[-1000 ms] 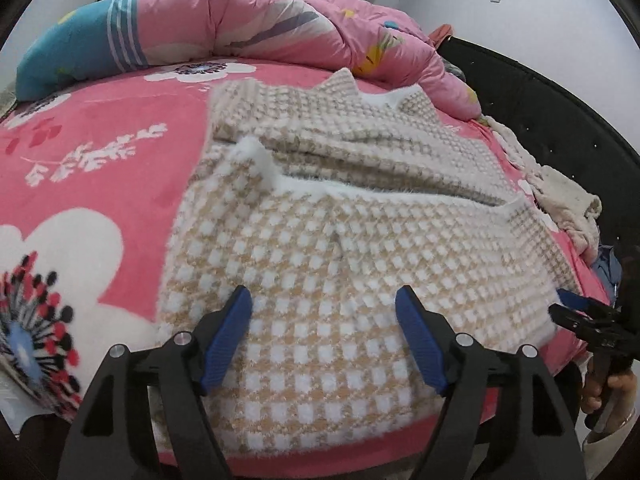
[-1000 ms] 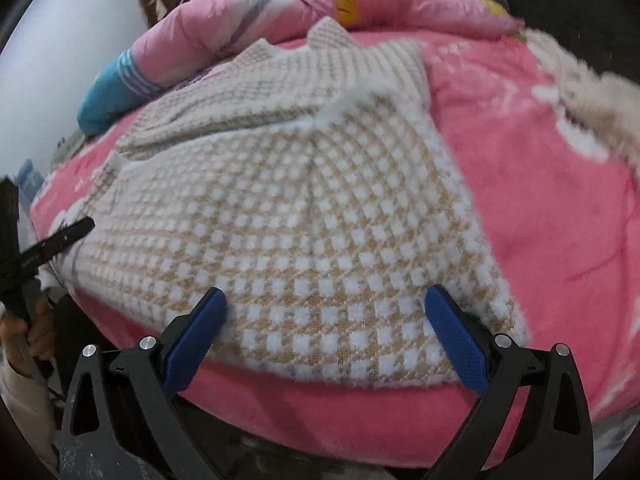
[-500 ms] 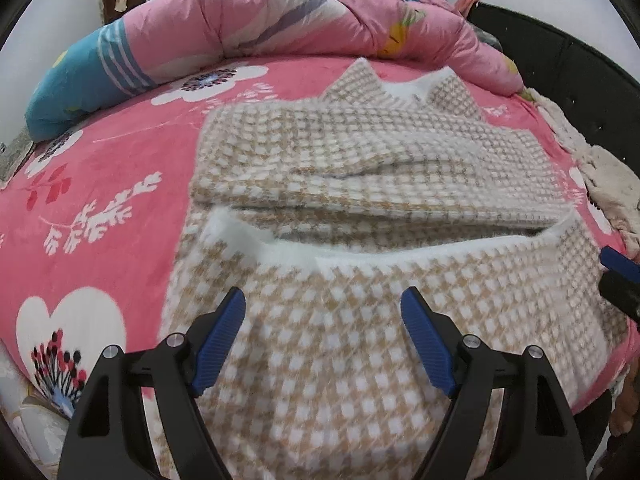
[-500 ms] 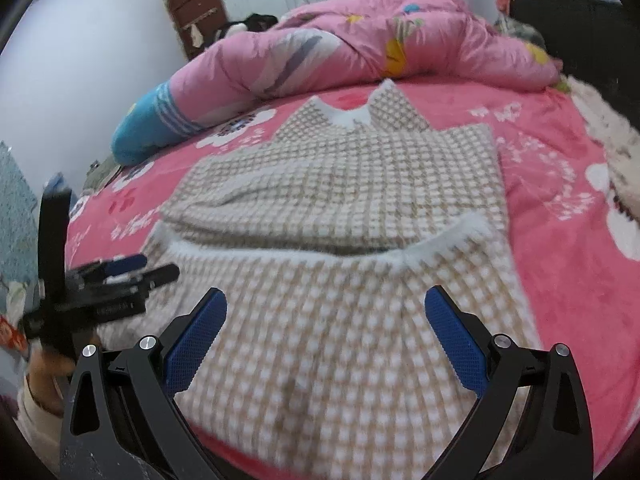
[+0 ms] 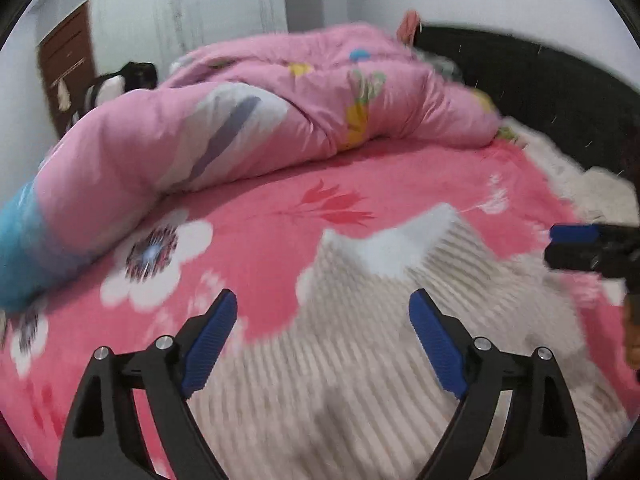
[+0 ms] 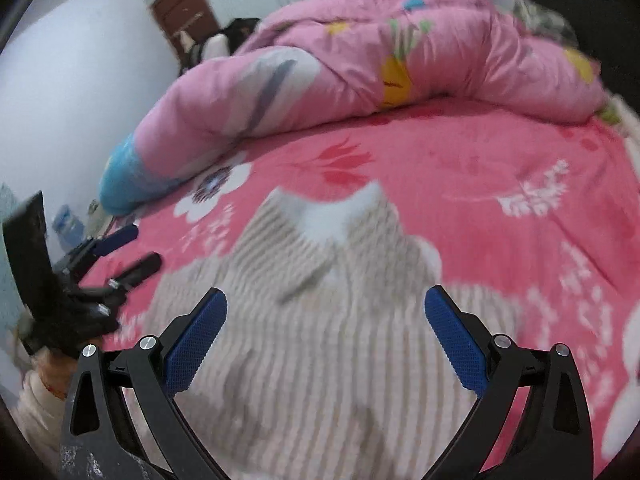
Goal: Fold large clothes
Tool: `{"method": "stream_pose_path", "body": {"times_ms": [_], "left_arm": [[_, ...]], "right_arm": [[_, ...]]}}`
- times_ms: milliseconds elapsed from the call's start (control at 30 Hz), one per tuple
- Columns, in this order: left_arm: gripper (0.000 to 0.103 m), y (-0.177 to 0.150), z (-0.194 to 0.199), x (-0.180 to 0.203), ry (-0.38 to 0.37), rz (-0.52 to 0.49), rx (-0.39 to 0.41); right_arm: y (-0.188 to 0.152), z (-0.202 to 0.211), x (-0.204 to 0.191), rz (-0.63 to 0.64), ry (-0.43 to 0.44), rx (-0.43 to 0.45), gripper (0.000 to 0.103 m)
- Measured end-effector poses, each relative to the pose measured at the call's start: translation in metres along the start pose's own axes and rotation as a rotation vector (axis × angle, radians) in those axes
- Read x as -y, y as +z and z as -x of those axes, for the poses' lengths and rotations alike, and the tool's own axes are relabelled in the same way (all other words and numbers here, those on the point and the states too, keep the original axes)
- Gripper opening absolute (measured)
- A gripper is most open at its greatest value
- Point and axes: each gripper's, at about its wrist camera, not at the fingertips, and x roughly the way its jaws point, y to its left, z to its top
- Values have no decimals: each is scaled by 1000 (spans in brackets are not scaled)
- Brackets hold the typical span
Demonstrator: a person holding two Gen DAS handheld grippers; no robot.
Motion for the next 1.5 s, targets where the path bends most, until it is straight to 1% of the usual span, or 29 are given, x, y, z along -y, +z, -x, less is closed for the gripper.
{"method": "stream_pose_path", "body": {"times_ms": [33, 67, 100, 167, 200, 233, 267, 300, 333, 367, 400, 433, 467, 533, 600, 767, 800, 867, 933, 1033, 1067, 1100, 1133, 1167, 1233, 1300, 1367, 1433, 1500], "left_arm": [[86, 8, -20, 0, 6, 6, -27], [86, 16, -43, -2, 7, 27, -62], [86, 21, -60, -4, 3, 49, -89], [86, 27, -93, -11, -23, 114, -137], [83, 29, -108, -15, -36, 149, -161], [78, 29, -117, -18, -50, 170, -175], [75, 28, -127, -21, -67, 196, -193], [66, 27, -134, -22, -76, 214, -205], [55, 24, -143, -25, -98, 237, -223], [49, 22, -147, -25, -114, 249, -235], [34, 20, -150, -24, -139, 260, -239], [22, 18, -148, -23, -159, 261, -236], [20, 17, -146, -21, -161, 251, -231], [13, 18, -131, -13, -140, 204, -188], [12, 19, -113, -8, -141, 175, -158], [10, 10, -38, 5, -178, 74, -62], [10, 2, -19, 9, -181, 36, -42], [10, -13, 5, 16, -187, -24, -18], [10, -37, 25, 27, -179, -102, -2], [10, -74, 29, 42, -157, -193, -20], [10, -85, 25, 45, -154, -205, -33], [10, -96, 22, 47, -155, -208, -44], [10, -102, 19, 47, -159, -203, -45], [10, -104, 15, 46, -164, -196, -42], [11, -108, 13, 40, -191, -157, -34], [13, -107, 10, 33, -217, -121, -34], [14, -107, 11, 31, -228, -109, -34], [17, -110, 16, 27, -235, -97, -36], [18, -116, 22, 18, -247, -83, -56]], "right_arm": [[13, -17, 9, -34, 15, -22, 94], [18, -26, 14, -51, 17, -34, 93], [27, -44, 21, -75, 11, -56, 89], [34, -66, 33, -111, 4, -85, 82], [36, -77, 38, -132, 6, -98, 76], [37, -86, 43, -150, 11, -108, 71], [37, -90, 45, -156, 14, -115, 67], [38, -94, 47, -158, 15, -122, 58], [38, -96, 48, -156, 15, -123, 47], [38, -97, 49, -148, 25, -119, 39], [38, -95, 48, -138, 26, -111, 29], [36, -89, 44, -115, 15, -96, 18], [35, -84, 41, -97, 19, -86, 17], [28, -69, 32, -52, 40, -78, 12], [20, -56, 22, -2, 42, -77, 11], [-15, -11, -3, 138, 27, -64, 11], [-25, -2, -6, 165, 19, -62, 11], [-44, 9, -9, 219, -1, -64, 11], [-67, 13, -8, 259, -29, -101, 14], [-91, 15, -4, 272, -74, -168, 21], [-94, 21, -4, 275, -81, -166, 24], [-96, 30, -6, 278, -81, -153, 31], [-95, 46, -12, 295, -64, -118, 36], [-93, 56, -18, 315, -50, -86, 37], [-85, 70, -38, 376, -35, -5, 46], [-68, 59, -57, 403, -21, 15, 47], [-53, 31, -66, 386, 10, -8, 47], [-47, -7, -70, 346, 40, -69, 46], [-57, -52, -68, 334, 36, -171, 40]]}}
